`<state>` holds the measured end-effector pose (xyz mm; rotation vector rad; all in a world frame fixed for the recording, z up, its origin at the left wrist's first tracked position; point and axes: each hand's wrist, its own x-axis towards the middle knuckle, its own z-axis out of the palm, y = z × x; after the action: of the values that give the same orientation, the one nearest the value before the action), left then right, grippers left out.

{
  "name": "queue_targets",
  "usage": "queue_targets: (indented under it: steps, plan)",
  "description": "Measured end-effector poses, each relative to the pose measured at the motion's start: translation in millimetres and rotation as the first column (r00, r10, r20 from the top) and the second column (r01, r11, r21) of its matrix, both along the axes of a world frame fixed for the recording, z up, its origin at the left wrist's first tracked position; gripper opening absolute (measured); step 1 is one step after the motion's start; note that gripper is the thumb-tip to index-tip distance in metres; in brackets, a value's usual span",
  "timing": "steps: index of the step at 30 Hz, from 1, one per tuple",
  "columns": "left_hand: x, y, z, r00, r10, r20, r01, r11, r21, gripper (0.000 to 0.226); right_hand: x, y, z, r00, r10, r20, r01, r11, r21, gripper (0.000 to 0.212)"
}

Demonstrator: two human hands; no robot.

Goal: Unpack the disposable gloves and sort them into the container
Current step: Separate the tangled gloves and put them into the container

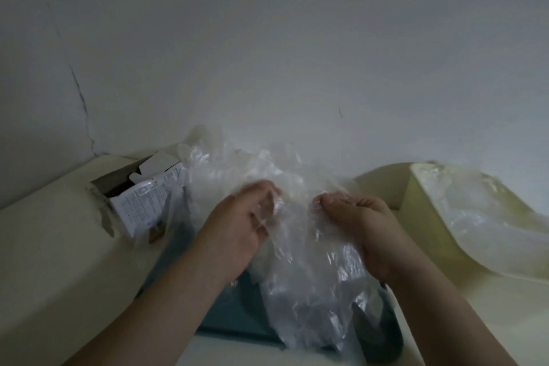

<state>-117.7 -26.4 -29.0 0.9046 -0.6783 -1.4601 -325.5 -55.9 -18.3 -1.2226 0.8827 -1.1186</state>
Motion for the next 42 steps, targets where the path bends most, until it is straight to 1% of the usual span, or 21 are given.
queue_targets:
  steps: [2,5,7,9,12,15,16,18,20,24,26,29,30,33,34,36,37,38,40,41,42]
  plan:
    - [17.0,-3.8,4.7,0.995,0.098,0.001,-0.098,0.995,-0.007,0.015,-3.2,-2.7,0.3,0.997,-0.052,-0.054,0.052,0.999,-0.006,0.022]
    - [30.0,-5.2,12.2,0.965,0.241,0.098,-0.24,0.97,-0.029,0.014,-11.8,0.1,11.7,0.992,-0.081,-0.092,0.074,0.995,-0.072,0.024]
    - [26.9,0.3,19.2,0.948,0.274,0.16,-0.268,0.962,-0.061,0.011,-14.4,7.1,23.5,0.994,-0.044,-0.096,0.031,0.991,-0.13,0.026]
    - [21.1,7.6,24.2,0.93,0.278,0.24,-0.261,0.96,-0.099,0.01,-14.1,16.1,34.1,0.994,-0.053,-0.101,0.033,0.981,-0.192,0.026]
    - [6.8,19.4,32.4,0.917,0.236,0.322,-0.201,0.97,-0.138,0.026,-16.7,25.7,48.6,0.984,-0.135,-0.115,0.1,0.958,-0.27,0.026]
    - [-14.4,22.6,44.5,0.926,0.107,0.362,-0.071,0.991,-0.109,0.04,-33.0,21.6,69.6,0.95,-0.266,-0.166,0.208,0.929,-0.305,0.024]
    - [-22.9,21.8,49.3,0.929,0.085,0.36,-0.055,0.994,-0.093,0.037,-42.5,17.8,77.1,0.934,-0.302,-0.193,0.233,0.921,-0.313,0.024]
    - [-38.2,17.2,58.0,0.924,0.088,0.373,-0.067,0.995,-0.068,0.018,-69.0,10.3,90.6,0.889,-0.377,-0.259,0.285,0.9,-0.331,0.024]
    - [-50.1,12.6,64.5,0.91,0.083,0.407,-0.065,0.996,-0.058,0.015,-103.2,4.0,99.9,0.821,-0.461,-0.337,0.338,0.868,-0.364,0.025]
    - [-71.6,13.6,85.9,0.89,-0.042,0.455,0.094,0.991,-0.093,0.014,-166.1,-10.3,105.6,0.633,-0.591,-0.5,0.418,0.805,-0.422,0.028]
    - [-81.3,16.7,99.4,0.872,-0.111,0.476,0.187,0.976,-0.115,0.015,-186.3,-20.5,97.4,0.559,-0.608,-0.564,0.446,0.793,-0.415,0.031]
    - [-93.2,22.4,122.1,0.837,-0.227,0.497,0.346,0.924,-0.161,0.019,-195.9,-32.2,82.0,0.482,-0.599,-0.64,0.466,0.793,-0.392,0.04]
    - [-98.4,23.2,129.3,0.833,-0.26,0.489,0.388,0.904,-0.18,0.019,-196.2,-35.5,78.5,0.483,-0.595,-0.642,0.472,0.795,-0.382,0.04]
    - [-115.1,19.5,147.3,0.834,-0.346,0.431,0.468,0.856,-0.219,0.019,-187.5,-41.1,73.9,0.559,-0.561,-0.61,0.452,0.824,-0.342,0.033]
    - [-122.4,14.4,151.6,0.832,-0.365,0.418,0.484,0.846,-0.225,0.019,-185.0,-43.1,73.9,0.535,-0.548,-0.643,0.444,0.83,-0.338,0.032]
    - [-140.9,-1.4,156.9,0.824,-0.394,0.407,0.504,0.839,-0.208,0.017,-184.1,-45.9,77.6,0.429,-0.533,-0.729,0.448,0.826,-0.341,0.029]
    - [-152.7,-9.9,157.4,0.817,-0.405,0.41,0.51,0.84,-0.186,0.016,-186.2,-47.2,79.8,0.403,-0.523,-0.751,0.455,0.827,-0.331,0.025]
    - [-166.5,-21.4,155.7,0.81,-0.409,0.421,0.511,0.844,-0.163,0.016,-192.2,-49.9,81.7,0.407,-0.509,-0.758,0.45,0.834,-0.319,0.023]
    - [-195.6,-44.9,145.8,0.793,-0.389,0.469,0.49,0.864,-0.114,0.012,-206.1,-42.3,89.0,0.33,-0.505,-0.798,0.395,0.841,-0.37,0.036]
    - [-210.8,-58.1,139.0,0.785,-0.364,0.502,0.467,0.88,-0.092,0.01,-216.0,-39.4,92.4,0.328,-0.509,-0.795,0.353,0.847,-0.397,0.04]
    - [-223.1,-69.4,132.7,0.767,-0.333,0.548,0.443,0.893,-0.078,0.012,-225.5,-37.9,93.0,0.356,-0.527,-0.772,0.33,0.844,-0.424,0.045]
